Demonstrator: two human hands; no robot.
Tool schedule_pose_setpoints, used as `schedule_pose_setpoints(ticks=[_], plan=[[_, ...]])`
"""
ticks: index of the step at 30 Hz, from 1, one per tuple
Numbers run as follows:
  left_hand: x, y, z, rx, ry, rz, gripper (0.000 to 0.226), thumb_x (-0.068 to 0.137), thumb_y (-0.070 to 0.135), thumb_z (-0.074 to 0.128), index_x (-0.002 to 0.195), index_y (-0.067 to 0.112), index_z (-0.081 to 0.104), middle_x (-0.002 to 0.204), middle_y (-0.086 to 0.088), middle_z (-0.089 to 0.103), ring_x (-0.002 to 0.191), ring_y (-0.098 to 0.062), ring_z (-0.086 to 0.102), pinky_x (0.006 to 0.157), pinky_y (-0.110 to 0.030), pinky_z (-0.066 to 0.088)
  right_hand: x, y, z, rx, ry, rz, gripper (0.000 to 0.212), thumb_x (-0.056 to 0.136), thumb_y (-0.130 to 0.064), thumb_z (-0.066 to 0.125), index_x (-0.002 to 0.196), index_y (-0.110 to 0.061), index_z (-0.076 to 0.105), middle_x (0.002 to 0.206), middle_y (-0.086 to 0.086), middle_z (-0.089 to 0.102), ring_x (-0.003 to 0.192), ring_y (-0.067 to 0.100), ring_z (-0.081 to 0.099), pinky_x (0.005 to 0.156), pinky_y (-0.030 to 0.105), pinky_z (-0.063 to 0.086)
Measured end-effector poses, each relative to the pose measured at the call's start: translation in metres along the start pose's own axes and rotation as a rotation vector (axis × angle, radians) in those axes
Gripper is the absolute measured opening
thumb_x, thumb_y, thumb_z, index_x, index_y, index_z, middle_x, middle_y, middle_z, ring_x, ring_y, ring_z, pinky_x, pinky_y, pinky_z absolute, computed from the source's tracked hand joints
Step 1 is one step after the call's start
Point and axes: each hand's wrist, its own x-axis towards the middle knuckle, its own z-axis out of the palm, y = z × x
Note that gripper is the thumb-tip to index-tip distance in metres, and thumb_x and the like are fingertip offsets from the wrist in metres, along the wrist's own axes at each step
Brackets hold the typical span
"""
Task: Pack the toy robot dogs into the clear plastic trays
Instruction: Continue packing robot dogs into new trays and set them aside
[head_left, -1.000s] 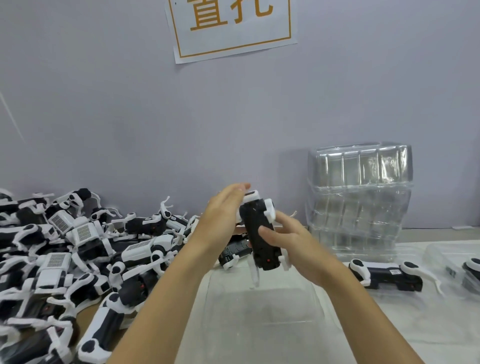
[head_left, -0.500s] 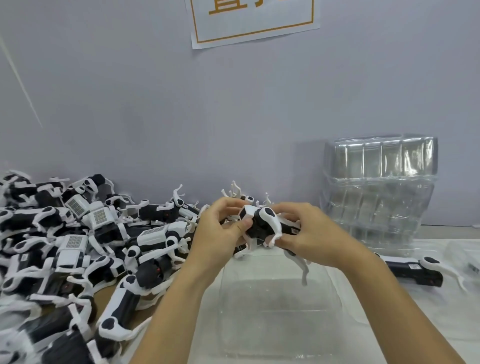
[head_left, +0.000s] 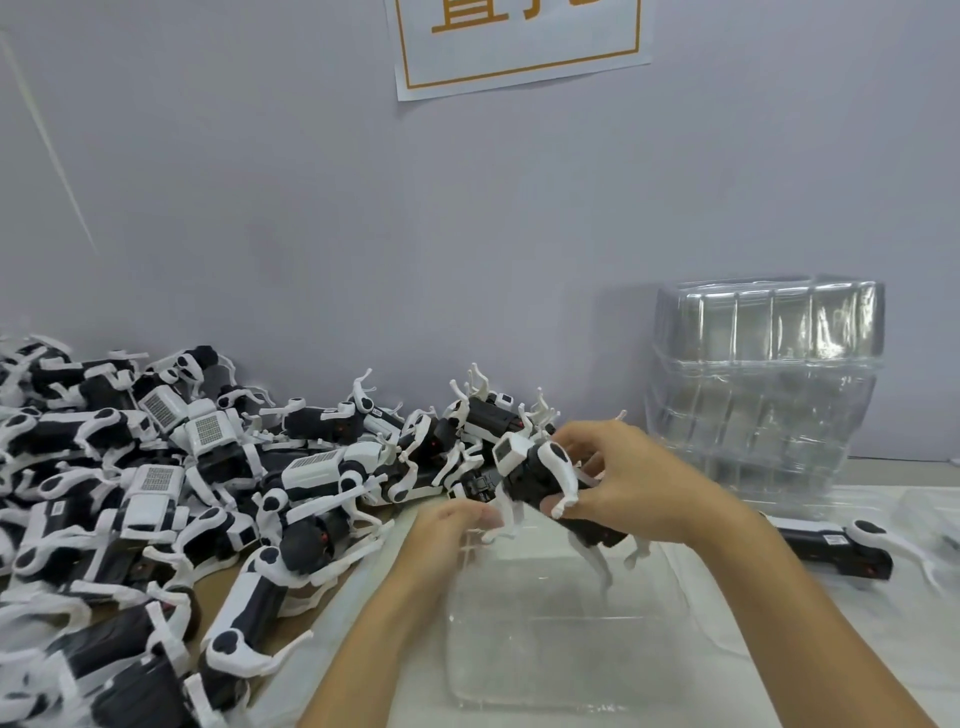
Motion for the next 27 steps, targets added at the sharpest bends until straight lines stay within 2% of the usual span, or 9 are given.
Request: schedule_pose_setpoints(ticks=[2, 4, 7, 11, 14, 17, 21, 25, 27], plan=[[0.002, -0.005, 0.001, -0.065, -0.016, -0.007, 0.033, 0.093, 0.005, 0.052, 0.068, 0.012, 0.072, 0.074, -0.004, 0.070, 0.071, -0.017, 0.066, 0.077, -0.038, 0.042, 0.001, 0.000, 0.005, -0.066, -0.087, 0.032, 0.029, 0.068, -0.037, 0.084, 0.092, -0.037, 0.066, 0.088, -0.018, 0.066, 0.078, 0.008, 0.067, 0.072, 0.032, 0.058], [0.003, -0.005, 0.001, -0.072, -0.021, 0.018, 0.021, 0.089, 0.003, 0.054, 0.075, -0.002, 0.068, 0.074, -0.010, 0.065, 0.069, -0.021, 0.059, 0.074, -0.037, 0.039, 0.002, -0.001, 0.013, -0.156, -0.154, 0.054, 0.032, 0.069, -0.037, 0.084, 0.094, -0.036, 0.066, 0.094, -0.017, 0.065, 0.080, 0.008, 0.065, 0.070, 0.029, 0.056], [0.004, -0.007, 0.002, -0.082, -0.022, 0.026, 0.019, 0.089, 0.004, 0.055, 0.081, -0.002, 0.070, 0.076, -0.010, 0.064, 0.070, -0.021, 0.056, 0.067, -0.030, 0.042, 0.003, -0.002, 0.026, -0.245, -0.183, 0.072, 0.033, 0.076, -0.037, 0.082, 0.101, -0.035, 0.060, 0.105, -0.013, 0.061, 0.084, 0.008, 0.061, 0.065, 0.023, 0.051], [0.005, -0.007, 0.002, -0.081, -0.031, 0.050, 0.018, 0.090, 0.005, 0.055, 0.083, -0.005, 0.068, 0.078, -0.011, 0.065, 0.071, -0.020, 0.058, 0.064, -0.028, 0.045, 0.004, -0.002, 0.029, -0.273, -0.163, 0.089, 0.037, 0.080, -0.032, 0.080, 0.108, -0.034, 0.056, 0.113, -0.007, 0.059, 0.090, 0.014, 0.060, 0.071, 0.031, 0.056], [0.004, -0.004, 0.002, -0.064, -0.041, 0.054, 0.031, 0.090, -0.001, 0.051, 0.071, 0.010, 0.074, 0.072, -0.006, 0.068, 0.066, -0.016, 0.062, 0.057, -0.022, 0.046, 0.004, -0.003, 0.024, -0.275, -0.140, 0.045, 0.027, 0.078, -0.022, 0.080, 0.087, -0.038, 0.060, 0.096, -0.010, 0.064, 0.079, 0.007, 0.057, 0.066, 0.027, 0.050], [0.002, -0.002, 0.002, -0.075, -0.033, 0.031, 0.049, 0.091, -0.006, 0.047, 0.053, 0.019, 0.066, 0.065, -0.002, 0.063, 0.070, -0.024, 0.064, 0.063, -0.029, 0.047, 0.004, -0.004, 0.017, -0.304, -0.103, 0.026, 0.026, 0.077, -0.013, 0.077, 0.076, -0.035, 0.063, 0.075, -0.012, 0.061, 0.069, 0.008, 0.053, 0.063, 0.027, 0.045], [0.002, 0.001, 0.004, -0.055, -0.037, 0.055, 0.033, 0.095, -0.004, 0.048, 0.077, 0.006, 0.073, 0.079, -0.010, 0.069, 0.073, -0.021, 0.065, 0.067, -0.031, 0.052, 0.003, -0.006, 0.020, -0.356, -0.139, 0.039, 0.029, 0.075, -0.011, 0.077, 0.088, -0.036, 0.070, 0.077, -0.016, 0.060, 0.077, 0.012, 0.054, 0.070, 0.032, 0.050], [0.001, 0.002, 0.006, -0.053, -0.043, 0.060, 0.032, 0.098, 0.000, 0.046, 0.082, 0.006, 0.073, 0.082, -0.007, 0.072, 0.074, -0.020, 0.062, 0.063, -0.024, 0.052, 0.003, -0.005, 0.031, -0.376, -0.132, 0.048, 0.038, 0.077, -0.013, 0.078, 0.107, -0.034, 0.069, 0.098, -0.011, 0.060, 0.092, 0.014, 0.054, 0.081, 0.036, 0.053], [0.001, 0.001, 0.006, -0.054, -0.051, 0.053, 0.032, 0.098, 0.001, 0.046, 0.083, 0.006, 0.073, 0.082, -0.007, 0.072, 0.074, -0.020, 0.062, 0.061, -0.024, 0.051, 0.004, -0.001, 0.031, -0.357, -0.133, 0.060, 0.042, 0.078, -0.017, 0.079, 0.113, -0.035, 0.063, 0.107, -0.010, 0.057, 0.095, 0.012, 0.052, 0.082, 0.032, 0.051]])
